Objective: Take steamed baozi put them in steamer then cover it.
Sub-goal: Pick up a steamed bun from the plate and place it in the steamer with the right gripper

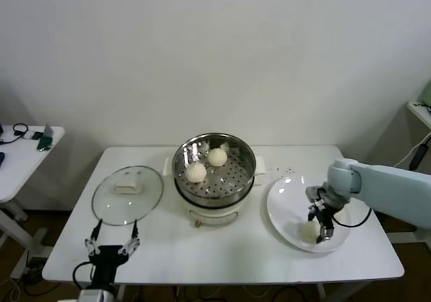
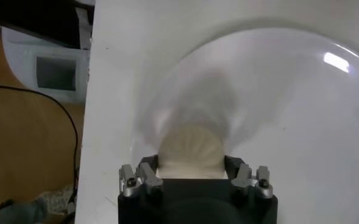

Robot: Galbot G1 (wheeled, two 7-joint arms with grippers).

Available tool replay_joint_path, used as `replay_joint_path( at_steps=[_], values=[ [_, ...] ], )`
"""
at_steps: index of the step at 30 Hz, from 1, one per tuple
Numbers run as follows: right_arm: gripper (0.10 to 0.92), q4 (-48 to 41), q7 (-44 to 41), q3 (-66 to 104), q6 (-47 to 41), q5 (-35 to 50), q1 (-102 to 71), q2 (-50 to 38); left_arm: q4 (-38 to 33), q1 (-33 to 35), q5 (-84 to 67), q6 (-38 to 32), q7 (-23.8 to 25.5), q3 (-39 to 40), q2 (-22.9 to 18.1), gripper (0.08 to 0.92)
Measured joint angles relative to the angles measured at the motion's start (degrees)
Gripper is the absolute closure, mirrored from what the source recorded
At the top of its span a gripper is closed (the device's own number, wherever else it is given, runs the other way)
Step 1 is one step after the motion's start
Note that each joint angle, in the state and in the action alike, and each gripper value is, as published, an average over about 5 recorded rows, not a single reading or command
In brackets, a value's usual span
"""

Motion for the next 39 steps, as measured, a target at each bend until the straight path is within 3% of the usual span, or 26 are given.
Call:
replay_joint_path(
  at_steps=[8,16,28,39],
  values=[
    [0.330,0.5,-1.4,-1.5,2.5,-1.6,4.1,1.2,-0.1,0.2,0.3,-0.2,0.0,0.4,-0.2,0.177],
    [0.325,0.5,-4.3,-4.7,10.7,-4.0,14.4,5.3,-0.3,0.2,0.4,-0.2,0.1,0.7,0.1,0.177],
    [0.328,-1.4,-8.5,-8.0,25.8,-4.0,30.1,16.6,-0.8,0.1,0.8,-0.2,0.4,1.2,0.8,0.177],
    [0.328,-3.6,-10.2,-3.2,34.0,-8.3,29.5,28.4,-0.4,-0.5,0.7,0.1,0.3,1.4,1.2,0.177]
  ],
)
